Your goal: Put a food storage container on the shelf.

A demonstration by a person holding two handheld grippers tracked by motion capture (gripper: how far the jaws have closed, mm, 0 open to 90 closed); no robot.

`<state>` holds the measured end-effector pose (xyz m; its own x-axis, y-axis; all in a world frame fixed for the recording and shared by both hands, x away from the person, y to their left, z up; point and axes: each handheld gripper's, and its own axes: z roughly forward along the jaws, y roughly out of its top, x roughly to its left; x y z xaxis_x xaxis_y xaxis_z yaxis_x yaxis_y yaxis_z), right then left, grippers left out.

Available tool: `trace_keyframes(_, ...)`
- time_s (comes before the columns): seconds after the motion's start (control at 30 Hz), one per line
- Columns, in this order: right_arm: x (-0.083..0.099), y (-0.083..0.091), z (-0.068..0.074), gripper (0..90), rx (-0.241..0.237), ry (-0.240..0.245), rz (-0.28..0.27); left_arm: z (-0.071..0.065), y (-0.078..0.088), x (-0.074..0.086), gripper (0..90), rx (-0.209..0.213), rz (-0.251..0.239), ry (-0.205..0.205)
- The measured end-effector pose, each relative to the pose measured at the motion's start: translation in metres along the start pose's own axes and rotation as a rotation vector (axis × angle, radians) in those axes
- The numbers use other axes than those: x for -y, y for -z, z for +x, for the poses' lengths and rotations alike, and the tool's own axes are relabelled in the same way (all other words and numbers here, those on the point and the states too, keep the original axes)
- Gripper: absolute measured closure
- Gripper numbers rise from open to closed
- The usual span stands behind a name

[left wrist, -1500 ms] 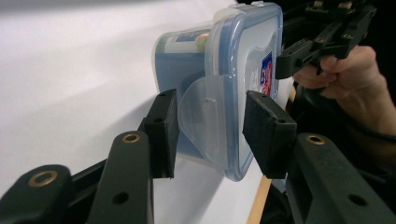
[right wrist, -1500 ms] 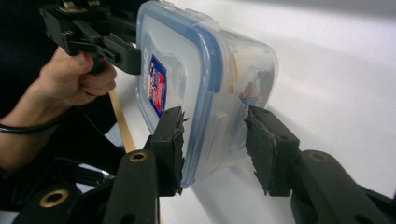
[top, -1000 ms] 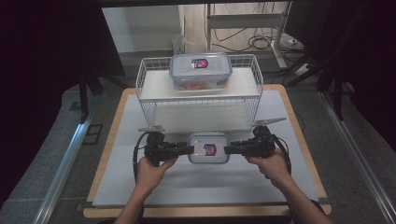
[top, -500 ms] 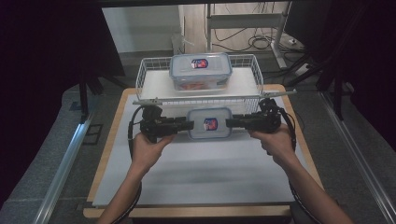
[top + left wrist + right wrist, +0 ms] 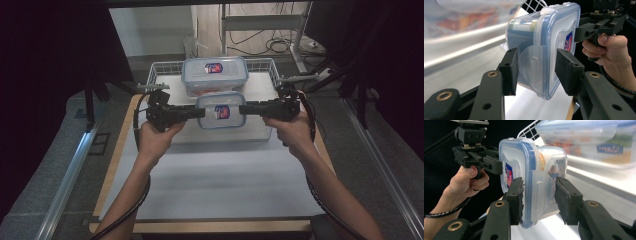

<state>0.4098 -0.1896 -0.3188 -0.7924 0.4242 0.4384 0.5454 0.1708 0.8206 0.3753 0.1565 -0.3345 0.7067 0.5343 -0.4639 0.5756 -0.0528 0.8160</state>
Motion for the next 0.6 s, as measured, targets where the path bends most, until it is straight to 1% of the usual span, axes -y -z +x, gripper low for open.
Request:
trace_keyframes(0.13, -0.015, -0.001, -0.001, 58.5, 0.003, -0.003, -0.015, 0.003, 0.003, -0.015, 54.7, -0.002, -0.007, 0.007)
trace_keyframes(0.3, -0.034, -0.003, -0.003, 58.2, 0.004, -0.009, -0.028, 0.003, 0.008, -0.039, 54.8, -0.019, -0.010, 0.000)
trace_keyframes(0.53, -0.064, -0.003, -0.005, 57.7, 0.000, -0.021, -0.065, 0.005, 0.015, -0.075, 55.2, -0.027, -0.044, 0.013)
trace_keyframes(0.57, -0.069, -0.003, -0.006, 57.6, 0.002, -0.022, -0.070, 0.005, 0.015, -0.078, 55.3, -0.029, -0.041, 0.009)
trace_keyframes(0.6, -0.072, -0.004, -0.006, 57.5, 0.003, -0.024, -0.074, 0.006, 0.015, -0.082, 55.3, -0.030, -0.045, 0.014)
